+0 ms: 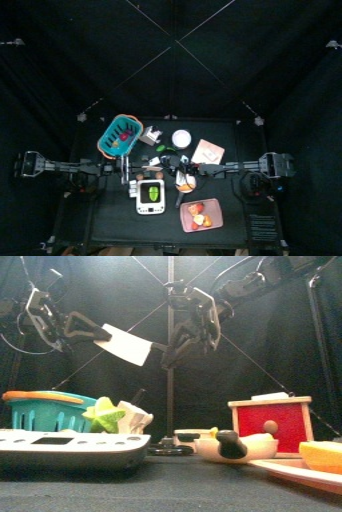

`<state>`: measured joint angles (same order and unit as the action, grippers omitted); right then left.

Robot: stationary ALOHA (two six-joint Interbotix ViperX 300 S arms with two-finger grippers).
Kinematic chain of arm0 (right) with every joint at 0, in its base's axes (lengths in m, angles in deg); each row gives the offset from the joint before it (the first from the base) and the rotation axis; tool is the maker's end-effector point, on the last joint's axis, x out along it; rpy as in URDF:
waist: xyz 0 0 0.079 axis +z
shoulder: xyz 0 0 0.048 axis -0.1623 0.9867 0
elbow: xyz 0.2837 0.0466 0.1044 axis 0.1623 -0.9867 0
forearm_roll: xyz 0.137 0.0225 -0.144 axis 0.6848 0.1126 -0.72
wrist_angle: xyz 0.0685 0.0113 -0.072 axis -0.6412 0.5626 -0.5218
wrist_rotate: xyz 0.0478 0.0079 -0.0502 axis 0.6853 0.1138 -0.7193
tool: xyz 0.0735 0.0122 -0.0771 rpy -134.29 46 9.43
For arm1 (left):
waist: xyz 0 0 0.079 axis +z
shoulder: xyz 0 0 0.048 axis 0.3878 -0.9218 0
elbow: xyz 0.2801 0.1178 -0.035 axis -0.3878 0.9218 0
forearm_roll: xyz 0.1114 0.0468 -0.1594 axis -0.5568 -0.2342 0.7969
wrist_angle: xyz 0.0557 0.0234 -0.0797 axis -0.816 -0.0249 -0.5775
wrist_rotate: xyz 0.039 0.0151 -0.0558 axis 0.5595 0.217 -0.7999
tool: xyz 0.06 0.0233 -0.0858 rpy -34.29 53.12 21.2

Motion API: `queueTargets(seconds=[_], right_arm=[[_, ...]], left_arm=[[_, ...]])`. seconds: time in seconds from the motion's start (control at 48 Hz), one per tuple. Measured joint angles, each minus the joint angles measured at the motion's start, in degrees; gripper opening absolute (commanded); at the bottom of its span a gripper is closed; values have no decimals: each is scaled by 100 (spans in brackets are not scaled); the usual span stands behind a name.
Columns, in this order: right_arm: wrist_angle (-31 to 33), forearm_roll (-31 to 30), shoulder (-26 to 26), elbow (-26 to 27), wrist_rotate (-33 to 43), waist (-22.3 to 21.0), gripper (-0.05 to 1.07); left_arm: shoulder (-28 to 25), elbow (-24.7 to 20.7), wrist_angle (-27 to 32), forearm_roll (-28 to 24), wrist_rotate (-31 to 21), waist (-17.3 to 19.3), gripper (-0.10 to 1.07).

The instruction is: Regrasp cleaver

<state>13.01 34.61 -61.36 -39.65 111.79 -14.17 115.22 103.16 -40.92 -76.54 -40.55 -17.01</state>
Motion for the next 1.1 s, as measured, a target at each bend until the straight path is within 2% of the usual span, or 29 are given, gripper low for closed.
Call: queueTargets(seconds=[0.229, 0.5, 0.854, 1.104], right_arm=[[-396, -9, -88, -158, 0, 0, 44], [-1002, -35, -554, -580, 26, -18, 44], [-1046, -35, -563, -642, 26, -9, 46], [-1020, -26, -545, -642, 53, -26, 63]], left_arm=[[-176, 62, -18, 0, -18, -9, 34], [-536, 26, -35, 0, -18, -97, 34], [-545, 0, -44, 9, -26, -185, 34], [-545, 9, -35, 0, -18, -193, 34]])
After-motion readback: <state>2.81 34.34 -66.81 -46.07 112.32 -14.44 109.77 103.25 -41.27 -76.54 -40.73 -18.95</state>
